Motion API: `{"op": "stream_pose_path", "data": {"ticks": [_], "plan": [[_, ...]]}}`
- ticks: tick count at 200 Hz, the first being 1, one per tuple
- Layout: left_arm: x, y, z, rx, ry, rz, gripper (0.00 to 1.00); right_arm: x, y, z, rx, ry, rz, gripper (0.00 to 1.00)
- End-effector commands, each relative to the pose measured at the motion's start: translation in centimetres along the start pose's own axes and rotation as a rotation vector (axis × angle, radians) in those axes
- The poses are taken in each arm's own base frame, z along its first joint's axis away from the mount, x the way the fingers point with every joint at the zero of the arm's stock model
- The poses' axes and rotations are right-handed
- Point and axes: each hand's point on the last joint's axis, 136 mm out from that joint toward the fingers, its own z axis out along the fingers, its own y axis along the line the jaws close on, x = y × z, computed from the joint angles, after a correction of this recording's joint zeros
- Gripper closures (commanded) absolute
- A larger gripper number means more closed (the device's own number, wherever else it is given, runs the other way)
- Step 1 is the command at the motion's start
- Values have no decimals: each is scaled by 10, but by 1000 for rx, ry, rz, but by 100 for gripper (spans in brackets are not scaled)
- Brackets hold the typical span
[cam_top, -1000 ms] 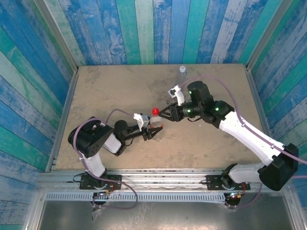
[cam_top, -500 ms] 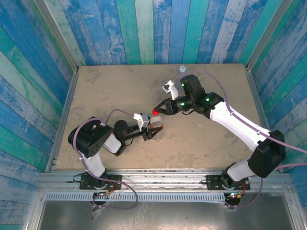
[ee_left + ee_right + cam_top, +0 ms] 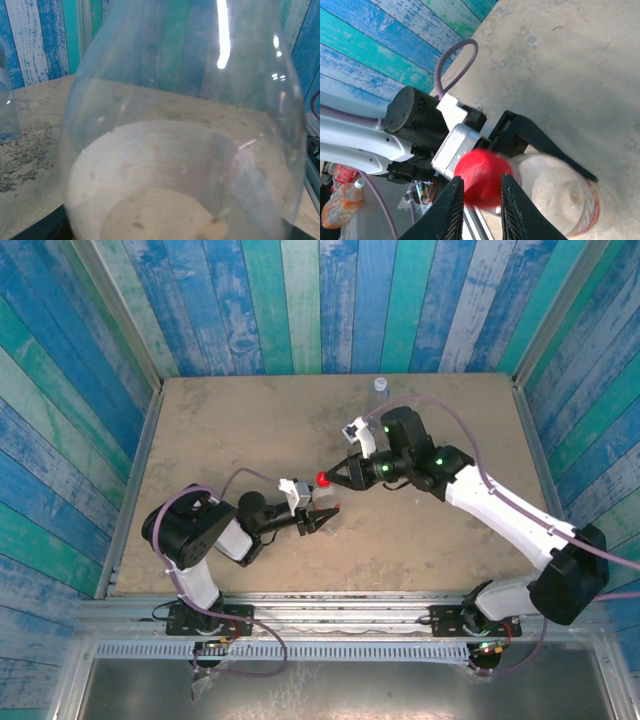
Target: Screw on the bottle caps
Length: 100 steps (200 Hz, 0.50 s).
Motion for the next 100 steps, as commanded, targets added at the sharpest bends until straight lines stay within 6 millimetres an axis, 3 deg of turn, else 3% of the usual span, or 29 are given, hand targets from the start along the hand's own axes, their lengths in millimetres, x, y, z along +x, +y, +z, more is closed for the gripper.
{"op": "stream_pose_path", "data": {"ticks": [1, 49, 79, 100], "plan": [[34, 11, -4, -59, 113, -89, 40, 24, 19, -2, -42, 41, 24, 75], [32, 7, -4, -41, 108, -85, 40, 21, 23, -18, -1, -23, -33, 74], [30, -2, -4, 0, 113, -39, 39, 12, 21, -28, 41, -54, -212, 47], [32, -9, -2, 18, 153, 66, 39, 6, 22, -40, 83, -56, -405, 34]]}}
